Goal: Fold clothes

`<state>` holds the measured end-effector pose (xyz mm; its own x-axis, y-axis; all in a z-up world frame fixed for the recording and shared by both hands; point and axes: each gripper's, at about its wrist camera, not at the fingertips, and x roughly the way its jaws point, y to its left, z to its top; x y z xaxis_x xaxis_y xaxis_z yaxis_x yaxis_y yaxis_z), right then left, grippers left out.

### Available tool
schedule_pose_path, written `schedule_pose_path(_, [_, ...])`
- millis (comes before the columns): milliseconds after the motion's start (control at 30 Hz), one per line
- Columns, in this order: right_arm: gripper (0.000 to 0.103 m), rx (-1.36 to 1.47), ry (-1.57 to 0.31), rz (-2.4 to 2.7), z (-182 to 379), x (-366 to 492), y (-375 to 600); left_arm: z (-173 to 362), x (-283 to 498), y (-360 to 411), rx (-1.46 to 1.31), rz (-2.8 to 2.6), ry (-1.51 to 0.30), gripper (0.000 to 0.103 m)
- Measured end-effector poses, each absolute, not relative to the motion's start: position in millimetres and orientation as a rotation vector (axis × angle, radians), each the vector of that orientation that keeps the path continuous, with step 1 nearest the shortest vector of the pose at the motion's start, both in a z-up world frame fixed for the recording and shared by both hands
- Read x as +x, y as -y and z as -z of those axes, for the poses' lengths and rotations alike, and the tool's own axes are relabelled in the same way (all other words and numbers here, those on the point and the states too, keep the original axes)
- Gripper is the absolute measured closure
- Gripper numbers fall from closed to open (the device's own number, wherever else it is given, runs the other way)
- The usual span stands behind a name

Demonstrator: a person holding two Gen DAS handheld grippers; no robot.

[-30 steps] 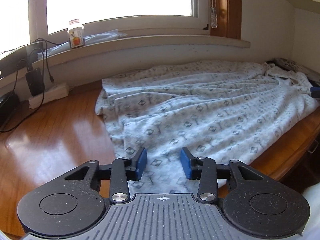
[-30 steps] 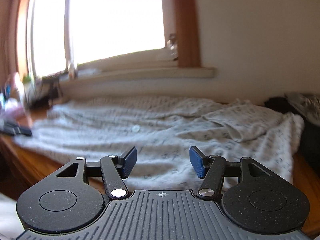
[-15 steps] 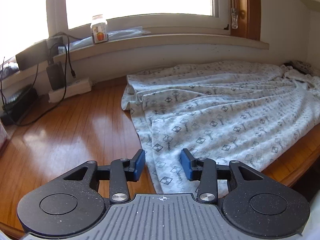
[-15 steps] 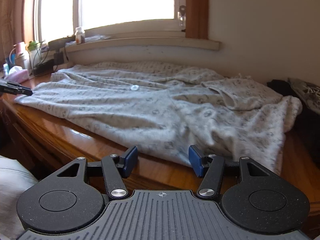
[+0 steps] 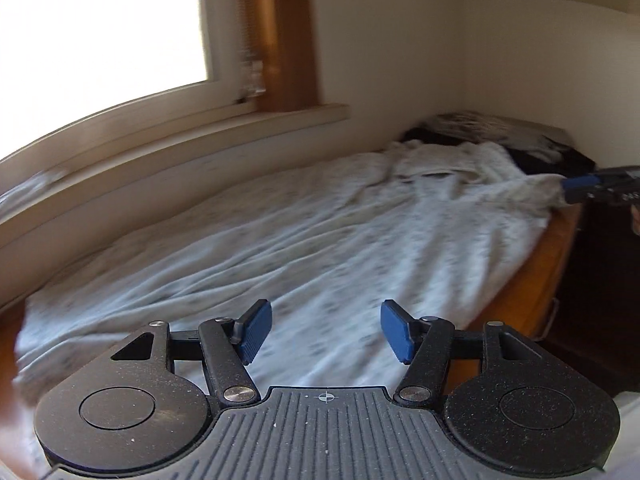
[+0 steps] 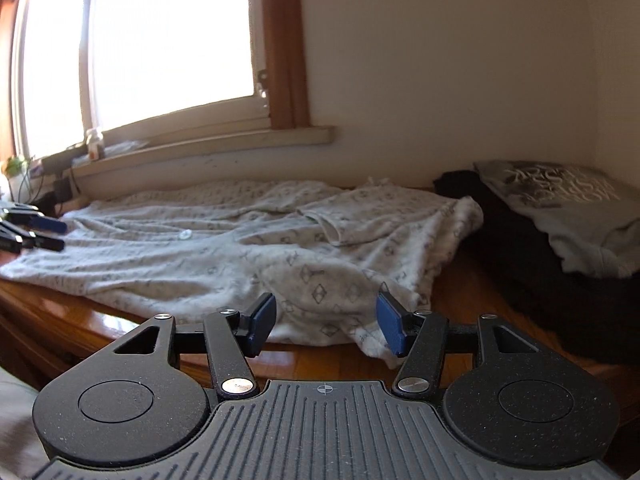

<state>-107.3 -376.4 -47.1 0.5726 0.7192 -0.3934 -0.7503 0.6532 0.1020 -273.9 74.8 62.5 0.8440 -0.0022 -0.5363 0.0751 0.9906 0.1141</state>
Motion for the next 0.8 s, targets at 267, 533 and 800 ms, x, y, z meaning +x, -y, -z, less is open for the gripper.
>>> schedule_pose_path(267, [0.046,-0.076,-0.454,-0.808,52.7,-100.2,385.3,-40.0,-239.1,-4.2,0.268,0.194,-0.587,0.046])
schedule_pose_path(533, [0.05,-0.022,-0.499,-0.859,61.8,-90.9,391.9,-31.6,-234.7,-9.0,0.26,0.208,-0.613,0.062])
schedule_pose_path(800, [0.098,0.024,-0.449,-0.86,48.5,-80.6,408.3,-43.8,-239.8,-21.9,0.208,0.233,-0.58,0.098])
